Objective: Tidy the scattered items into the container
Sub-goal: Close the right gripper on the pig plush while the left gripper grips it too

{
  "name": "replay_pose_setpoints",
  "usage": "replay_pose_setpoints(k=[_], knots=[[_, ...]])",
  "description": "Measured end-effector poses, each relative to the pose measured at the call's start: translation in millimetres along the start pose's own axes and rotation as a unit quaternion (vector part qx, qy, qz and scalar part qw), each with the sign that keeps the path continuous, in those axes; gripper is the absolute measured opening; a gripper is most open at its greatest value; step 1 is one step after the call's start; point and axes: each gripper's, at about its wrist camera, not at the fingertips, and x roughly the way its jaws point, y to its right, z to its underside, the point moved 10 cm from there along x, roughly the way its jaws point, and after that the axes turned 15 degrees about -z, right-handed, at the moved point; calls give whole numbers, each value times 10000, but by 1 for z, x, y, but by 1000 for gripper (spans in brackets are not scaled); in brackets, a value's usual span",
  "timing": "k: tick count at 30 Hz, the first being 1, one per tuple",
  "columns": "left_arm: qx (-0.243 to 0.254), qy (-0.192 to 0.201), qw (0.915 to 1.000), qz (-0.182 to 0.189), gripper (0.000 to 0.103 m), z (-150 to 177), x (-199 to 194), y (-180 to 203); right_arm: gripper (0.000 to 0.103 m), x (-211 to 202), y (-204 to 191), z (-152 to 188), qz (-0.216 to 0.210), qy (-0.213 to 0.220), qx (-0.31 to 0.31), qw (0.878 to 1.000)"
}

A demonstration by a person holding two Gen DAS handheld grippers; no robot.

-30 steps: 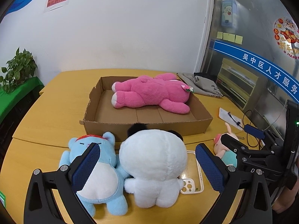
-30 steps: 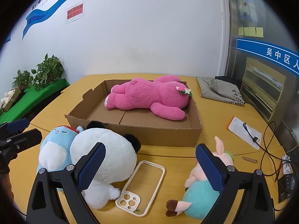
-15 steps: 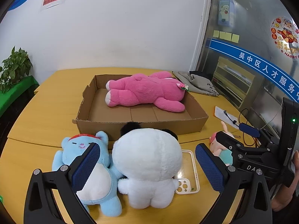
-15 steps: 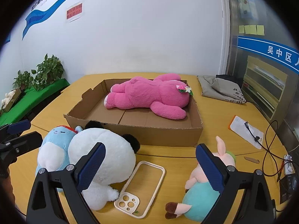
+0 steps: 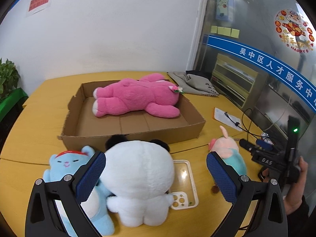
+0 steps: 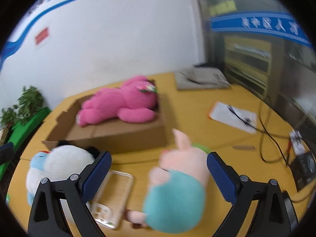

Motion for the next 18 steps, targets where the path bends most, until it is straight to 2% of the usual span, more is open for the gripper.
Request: replay_pose_setpoints(k=[2,5,8,10,11,14,18], knots=[[30,-82,9999,99,103,1,7,11,98,12,23,20,18,-304,291,9991],[116,-275,9991,315,103,5,20,32,98,37,37,56,-213,-825,663,9942],[276,-470,9975,451,103,9,33,53,97,55,25,76,-899,-1122,962,9849],[358,-571,9959,596,103,9,40,68,94,63,11,82,-1008,-1254,721,9843],[401,-635,9947,708,103,8,44,76,84,65,1,85,-1057,-1299,516,9845],[432,-960,9895,995,103,11,60,101,77,65,-18,84,-840,-1196,-15,9893],[457,-1375,9783,1480,103,20,85,142,72,59,-20,88,-835,-1130,-210,9899]])
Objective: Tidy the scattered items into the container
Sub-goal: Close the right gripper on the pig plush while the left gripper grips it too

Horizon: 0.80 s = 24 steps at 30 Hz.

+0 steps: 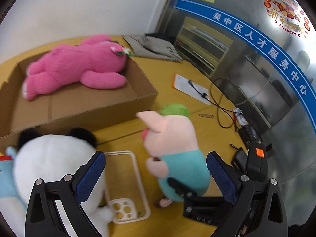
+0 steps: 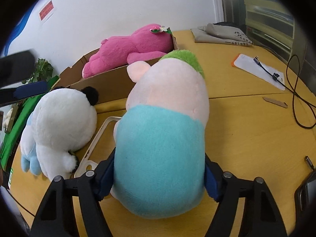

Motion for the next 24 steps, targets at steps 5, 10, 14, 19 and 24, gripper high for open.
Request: replay_pose_setpoints(k=[5,10,14,19,24], knots=[[-15,-485,9982,357,102,6,50,26,67,-8,-13,9,-127,85,-334,9993],[241,-450,9986,143,81,17,43,24,65,-23,-38,9,-206,321,-818,9959],[192,-35,9998,-98,78,-15,-1,-1,65,-32,-62,-14,-505,570,-978,9923],[234,741,9919,-1002,78,-87,-73,-69,65,-30,-131,-94,-1063,971,-1444,9790],[133,880,9827,-1627,78,-156,-112,-174,65,12,-210,-189,-1744,1151,-1566,9653]])
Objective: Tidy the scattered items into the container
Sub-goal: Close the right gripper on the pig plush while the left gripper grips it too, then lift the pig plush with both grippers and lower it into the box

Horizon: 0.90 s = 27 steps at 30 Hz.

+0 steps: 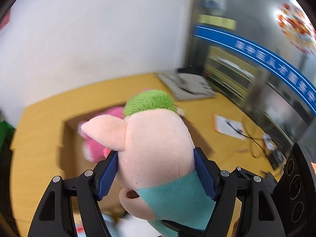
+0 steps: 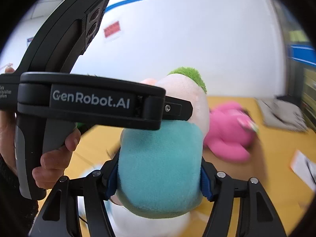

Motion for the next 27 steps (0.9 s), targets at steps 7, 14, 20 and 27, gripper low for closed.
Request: replay_pose_setpoints(k=[7,14,20,27], knots=[[-82,-949,9952,-239,78,-1,112,-100,65,140,18,-25,-510,-407,1150,9912],[123,-1967,9801,-245,78,74,216,-115,67,229,64,53,-433,-1333,2721,9520],[132,-2229,9742,-317,89,94,221,-119,85,237,71,78,-51,-2064,2554,9445],[84,-1903,9797,-622,90,82,199,-126,87,176,59,72,366,-1838,2247,9562]])
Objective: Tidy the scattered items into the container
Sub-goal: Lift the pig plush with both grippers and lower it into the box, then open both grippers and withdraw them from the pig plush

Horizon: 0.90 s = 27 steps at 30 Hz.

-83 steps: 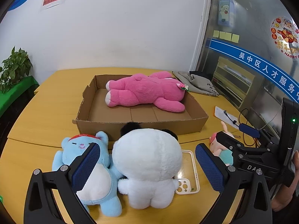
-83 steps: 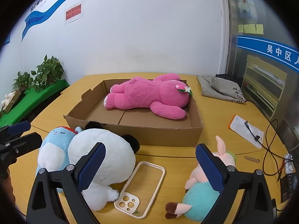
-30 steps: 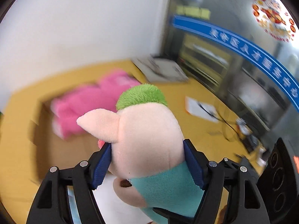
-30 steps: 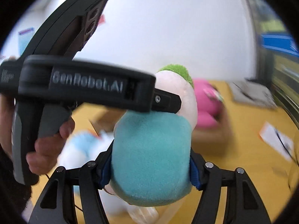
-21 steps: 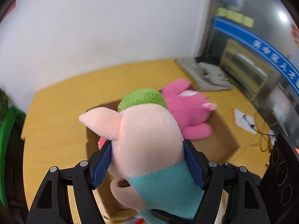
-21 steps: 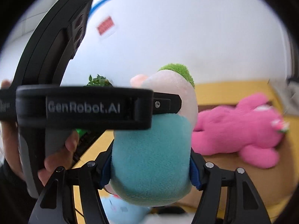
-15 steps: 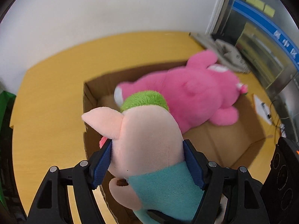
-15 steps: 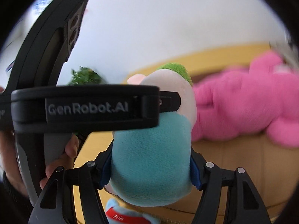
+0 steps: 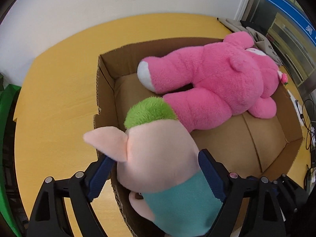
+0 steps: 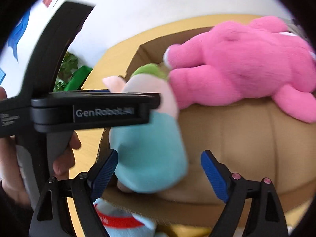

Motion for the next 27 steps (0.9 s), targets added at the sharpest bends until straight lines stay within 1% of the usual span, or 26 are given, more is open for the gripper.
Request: replay_pose_setpoints(k=[3,5,7,8,10,11,12,14,15,16,17,20,22,24,27], knots=[[-133,240,9996,28,90,-5,-20,-1,87,-26,9,7,-98,145,110,9998],[-257,395,9989,63,90,-7,-35,-2,86,-32,6,5,-203,189,56,9996],[-304,568,9979,-10,90,-9,-51,-5,86,-43,0,3,-192,288,-187,9992],[-349,688,9970,-62,90,-8,-62,-6,86,-52,-3,3,-133,333,-351,9987],[-514,906,9946,-43,90,-6,-81,-9,86,-62,-9,4,32,374,-663,9971],[-630,1036,9926,-22,90,0,-92,-11,86,-69,-12,6,161,394,-851,9955],[-767,1181,9900,-43,90,7,-105,-15,87,-65,-19,2,319,438,-1053,9930],[-1112,1469,9827,-190,94,31,-133,-23,87,-75,-25,1,652,542,-1392,9866],[-1244,1597,9789,-262,97,43,-144,-26,87,-83,-26,5,873,608,-1590,9815],[-1400,1720,9746,-312,102,58,-155,-27,87,-94,-26,10,1048,677,-1745,9767],[-1545,1784,9712,-343,103,71,-164,-26,87,-106,-27,16,1178,751,-1835,9730],[-1835,1862,9641,-465,103,105,-180,-13,87,-137,-23,25,1426,1086,-1840,9664],[-1837,1980,9618,-456,103,118,-193,3,87,-154,-18,30,1497,1263,-1776,9644],[-1781,2098,9608,-346,103,125,-206,20,87,-165,-13,32,1581,1363,-1707,9630],[-1769,2211,9588,-237,103,130,-220,35,87,-176,0,36,1734,1428,-1632,9607]])
